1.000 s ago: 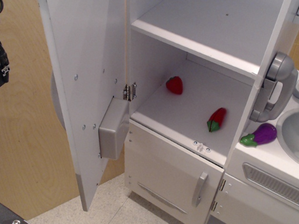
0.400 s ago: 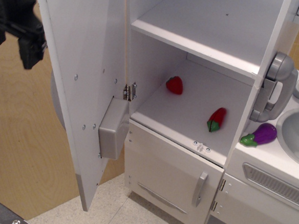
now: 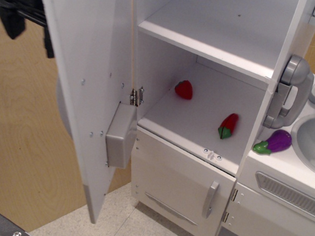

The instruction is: Close fridge

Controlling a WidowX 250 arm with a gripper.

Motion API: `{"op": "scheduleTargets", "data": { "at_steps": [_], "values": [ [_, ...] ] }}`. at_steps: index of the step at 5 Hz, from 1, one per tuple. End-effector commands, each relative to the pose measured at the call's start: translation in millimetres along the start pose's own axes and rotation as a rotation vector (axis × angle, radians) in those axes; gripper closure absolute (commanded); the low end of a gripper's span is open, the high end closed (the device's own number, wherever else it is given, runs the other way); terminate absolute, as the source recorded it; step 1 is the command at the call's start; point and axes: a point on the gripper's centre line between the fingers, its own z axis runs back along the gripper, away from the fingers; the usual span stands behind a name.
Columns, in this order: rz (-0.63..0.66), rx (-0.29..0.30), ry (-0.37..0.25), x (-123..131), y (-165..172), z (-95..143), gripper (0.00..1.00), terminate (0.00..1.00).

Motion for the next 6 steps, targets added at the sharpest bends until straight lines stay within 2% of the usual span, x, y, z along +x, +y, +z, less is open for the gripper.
{"op": "scheduleTargets", "data": {
  "at_steps": [1,4,6],
  "values": [
    [-0.028,-0.041,-0.053,48,-25,5,0.00,0.00],
    [-0.003,-0.044,-0.062,103,-53,-3,0.00,0.00],
    [0.028,-0.060,-0.066,121,-54,-4,0.00,0.00]
  ]
}}
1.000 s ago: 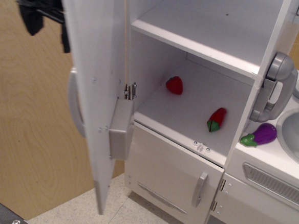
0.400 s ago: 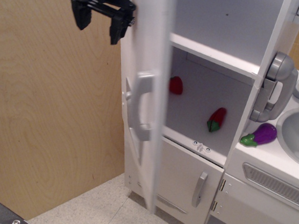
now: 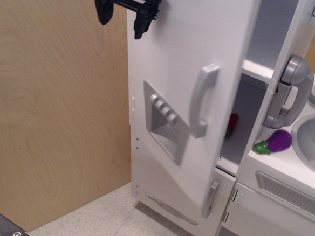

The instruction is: Close fridge

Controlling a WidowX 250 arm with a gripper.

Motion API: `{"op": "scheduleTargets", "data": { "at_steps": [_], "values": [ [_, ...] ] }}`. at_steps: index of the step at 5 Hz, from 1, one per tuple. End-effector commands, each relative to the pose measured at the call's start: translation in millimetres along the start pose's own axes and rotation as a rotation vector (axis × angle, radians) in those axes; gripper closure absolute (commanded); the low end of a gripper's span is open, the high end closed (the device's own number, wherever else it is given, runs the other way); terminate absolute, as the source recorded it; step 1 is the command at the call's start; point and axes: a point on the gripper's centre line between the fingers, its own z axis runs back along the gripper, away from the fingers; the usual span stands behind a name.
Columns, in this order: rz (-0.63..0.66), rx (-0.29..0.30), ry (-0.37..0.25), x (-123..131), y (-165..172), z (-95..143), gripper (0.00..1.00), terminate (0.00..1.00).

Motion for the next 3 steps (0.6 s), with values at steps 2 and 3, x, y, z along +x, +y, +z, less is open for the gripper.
{"op": "scheduleTargets", "data": {
  "at_steps": [2,3],
  "values": [
    [0.035,0.014,-0.080,31,4,15,0.00,0.00],
    [0.054,0.017,-0.089,38,4,16,0.00,0.00]
  ]
}}
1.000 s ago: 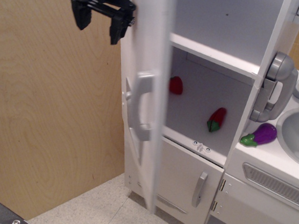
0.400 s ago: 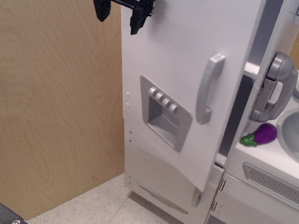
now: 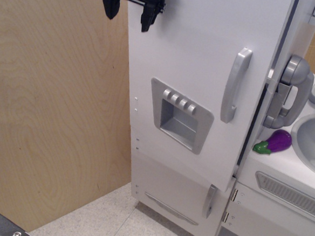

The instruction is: Close fridge

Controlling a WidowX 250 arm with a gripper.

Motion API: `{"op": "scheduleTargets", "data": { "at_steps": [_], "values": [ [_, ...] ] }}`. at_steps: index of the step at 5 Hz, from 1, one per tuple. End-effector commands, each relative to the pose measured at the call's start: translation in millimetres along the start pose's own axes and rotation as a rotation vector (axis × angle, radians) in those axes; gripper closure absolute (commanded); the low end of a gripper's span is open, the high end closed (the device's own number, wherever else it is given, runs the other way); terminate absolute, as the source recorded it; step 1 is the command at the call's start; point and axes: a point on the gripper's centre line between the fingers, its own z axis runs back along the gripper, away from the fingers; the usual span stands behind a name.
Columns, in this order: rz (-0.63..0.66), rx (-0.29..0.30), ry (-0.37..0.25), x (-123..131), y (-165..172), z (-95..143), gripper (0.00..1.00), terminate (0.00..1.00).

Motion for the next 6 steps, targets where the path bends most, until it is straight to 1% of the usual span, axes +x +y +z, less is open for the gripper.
{"op": "scheduleTargets", "data": {
  "at_steps": [1,3,4,5,6],
  "values": [
    [0.024,0.015,-0.070,22,3,18,0.00,0.00],
    [0.036,0.012,-0.080,30,0,18,0.00,0.00],
    [-0.007,0.003,-0.075,16,4,21,0.00,0.00],
    [-0.101,0.013,-0.097,-29,12,24,0.00,0.00],
    [-0.156,0.007,-0.094,-57,17,27,0.00,0.00]
  ]
}}
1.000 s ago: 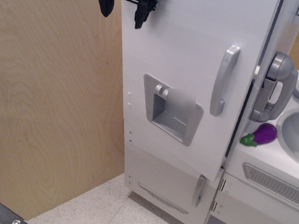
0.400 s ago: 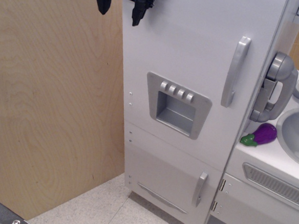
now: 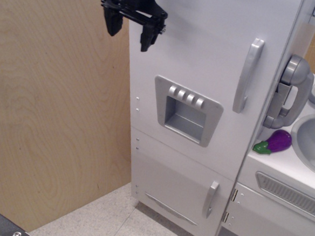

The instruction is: Close fridge

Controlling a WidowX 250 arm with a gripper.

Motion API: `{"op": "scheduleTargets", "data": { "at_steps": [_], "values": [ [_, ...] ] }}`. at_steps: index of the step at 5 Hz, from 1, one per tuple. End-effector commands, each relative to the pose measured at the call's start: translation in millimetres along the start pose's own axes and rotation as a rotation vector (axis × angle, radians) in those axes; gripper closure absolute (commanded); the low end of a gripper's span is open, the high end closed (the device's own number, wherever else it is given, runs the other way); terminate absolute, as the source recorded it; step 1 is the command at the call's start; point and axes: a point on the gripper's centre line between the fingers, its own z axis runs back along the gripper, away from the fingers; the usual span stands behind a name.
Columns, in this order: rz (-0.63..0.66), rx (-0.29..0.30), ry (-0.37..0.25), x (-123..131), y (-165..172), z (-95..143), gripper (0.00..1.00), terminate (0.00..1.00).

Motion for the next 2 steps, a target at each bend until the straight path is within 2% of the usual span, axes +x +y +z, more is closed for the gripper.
{"op": "scheduleTargets", "data": {
  "at_steps": [1,2],
  "values": [
    [-0.038,0.017,-0.069,-18.2,14.0,25.9,0.00,0.00],
    [-0.038,0.017,-0.069,-18.2,14.0,25.9,0.00,1.00]
  ]
}}
